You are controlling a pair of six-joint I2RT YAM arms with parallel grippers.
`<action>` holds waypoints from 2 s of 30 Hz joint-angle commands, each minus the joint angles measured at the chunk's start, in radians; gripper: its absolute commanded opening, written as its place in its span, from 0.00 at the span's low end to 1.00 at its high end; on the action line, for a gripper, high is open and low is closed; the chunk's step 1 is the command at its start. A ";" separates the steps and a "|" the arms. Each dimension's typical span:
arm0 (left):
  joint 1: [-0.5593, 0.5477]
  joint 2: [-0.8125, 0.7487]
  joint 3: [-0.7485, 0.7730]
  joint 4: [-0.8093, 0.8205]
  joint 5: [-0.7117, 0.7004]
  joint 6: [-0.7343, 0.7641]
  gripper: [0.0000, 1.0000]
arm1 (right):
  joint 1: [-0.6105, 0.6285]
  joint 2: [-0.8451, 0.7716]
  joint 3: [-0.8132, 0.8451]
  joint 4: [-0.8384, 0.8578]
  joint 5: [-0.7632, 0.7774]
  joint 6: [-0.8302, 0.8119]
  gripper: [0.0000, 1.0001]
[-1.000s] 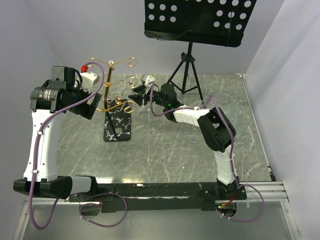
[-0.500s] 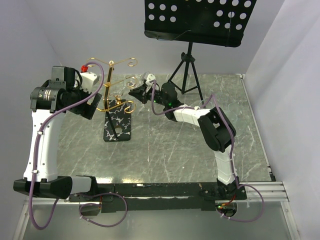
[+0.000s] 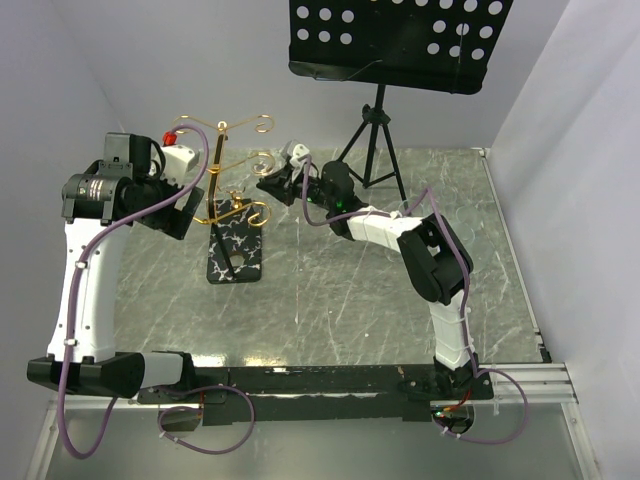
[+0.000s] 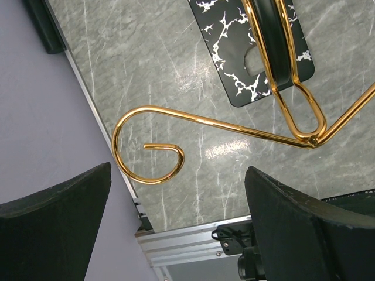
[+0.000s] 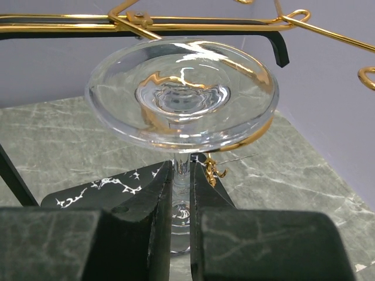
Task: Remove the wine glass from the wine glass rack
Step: Pick up the wine glass from the wine rack.
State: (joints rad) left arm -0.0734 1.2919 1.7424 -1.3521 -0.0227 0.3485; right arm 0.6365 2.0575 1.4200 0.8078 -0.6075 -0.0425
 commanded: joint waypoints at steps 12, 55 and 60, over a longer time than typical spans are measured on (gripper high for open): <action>-0.003 -0.014 0.000 -0.019 0.030 -0.025 1.00 | -0.006 -0.068 0.033 0.126 0.169 0.041 0.00; -0.003 0.010 0.022 -0.002 0.069 -0.003 1.00 | 0.023 -0.109 -0.030 0.043 -0.125 0.029 0.00; -0.003 0.003 0.058 0.048 0.122 0.006 1.00 | 0.022 -0.184 -0.096 0.048 -0.084 0.041 0.00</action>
State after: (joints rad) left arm -0.0734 1.3048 1.7370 -1.3502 0.0387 0.3508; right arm 0.6594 2.0006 1.3396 0.7616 -0.7353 -0.0189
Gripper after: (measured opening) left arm 0.996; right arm 0.187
